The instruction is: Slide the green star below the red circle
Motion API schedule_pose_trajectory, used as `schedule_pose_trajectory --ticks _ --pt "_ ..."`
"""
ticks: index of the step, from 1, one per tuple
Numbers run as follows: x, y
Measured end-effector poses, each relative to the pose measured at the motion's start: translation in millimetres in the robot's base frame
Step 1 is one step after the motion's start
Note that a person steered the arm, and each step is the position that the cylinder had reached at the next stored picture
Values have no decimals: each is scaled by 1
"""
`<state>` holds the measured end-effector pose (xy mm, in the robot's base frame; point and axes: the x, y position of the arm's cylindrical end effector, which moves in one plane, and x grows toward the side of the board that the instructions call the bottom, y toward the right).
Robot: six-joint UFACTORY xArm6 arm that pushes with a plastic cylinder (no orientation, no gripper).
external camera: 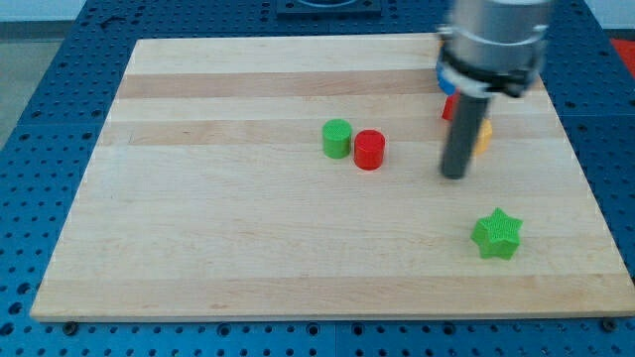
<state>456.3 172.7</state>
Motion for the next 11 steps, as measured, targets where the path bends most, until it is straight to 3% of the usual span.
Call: schedule_pose_trajectory --ticks 1,2,3,4,7,9,11 --pt "12 62" --pt "60 83" --pt "105 67" --pt "112 13" --pt "58 -74" --pt "12 -36" --pt "17 -54"
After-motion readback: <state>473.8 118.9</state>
